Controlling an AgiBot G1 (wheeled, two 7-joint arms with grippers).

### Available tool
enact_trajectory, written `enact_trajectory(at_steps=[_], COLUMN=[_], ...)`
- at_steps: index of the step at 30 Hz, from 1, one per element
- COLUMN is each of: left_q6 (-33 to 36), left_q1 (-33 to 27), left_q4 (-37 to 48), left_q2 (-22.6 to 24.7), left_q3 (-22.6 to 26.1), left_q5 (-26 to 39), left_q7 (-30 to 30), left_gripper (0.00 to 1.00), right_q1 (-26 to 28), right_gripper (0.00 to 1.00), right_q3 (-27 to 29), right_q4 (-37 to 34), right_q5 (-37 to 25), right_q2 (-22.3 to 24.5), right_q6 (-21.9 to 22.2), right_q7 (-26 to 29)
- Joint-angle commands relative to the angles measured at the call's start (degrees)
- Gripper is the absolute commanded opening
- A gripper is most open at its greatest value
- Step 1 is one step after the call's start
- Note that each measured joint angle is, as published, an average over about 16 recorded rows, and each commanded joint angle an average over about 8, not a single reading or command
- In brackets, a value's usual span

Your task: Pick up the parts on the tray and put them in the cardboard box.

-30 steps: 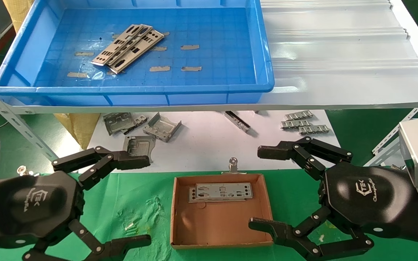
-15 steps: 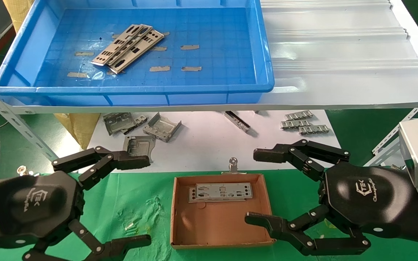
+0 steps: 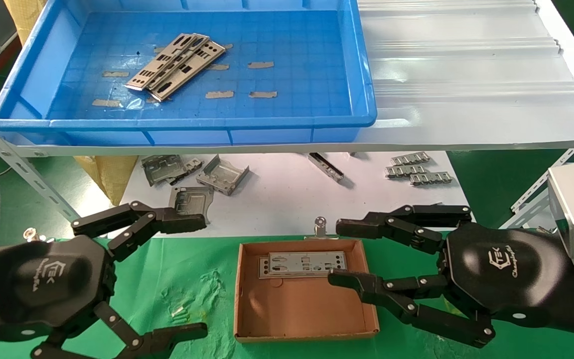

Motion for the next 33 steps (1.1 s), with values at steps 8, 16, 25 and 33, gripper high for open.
enact_trajectory(at_steps=[8, 16, 25, 33], left_q6=[-0.4, -1.9, -6.1, -17.6], left_q1=[-1.7, -17.4, -37.4, -47.2], left_q4=[0.2, 7.7, 34.0, 55.6], left_q2=[0.3, 6.1, 17.5, 25.5], left_q3=[0.1, 3.7, 9.6, 12.5], left_q5=[0.6, 8.6, 21.8, 29.1], left_q7=[-0.6, -3.6, -1.1, 1.7], left_gripper=[1.0, 1.0, 1.0, 1.0], right_q1=[0.0, 0.0, 0.0, 0.0], right_gripper=[0.0, 0.0, 0.0, 0.0], right_q3=[0.0, 0.0, 0.0, 0.0], right_q4=[0.0, 0.0, 0.0, 0.0], right_q5=[0.0, 0.0, 0.0, 0.0], right_q2=[0.0, 0.0, 0.0, 0.0], right_q6=[0.0, 0.0, 0.0, 0.0], right_q7=[0.0, 0.0, 0.0, 0.0])
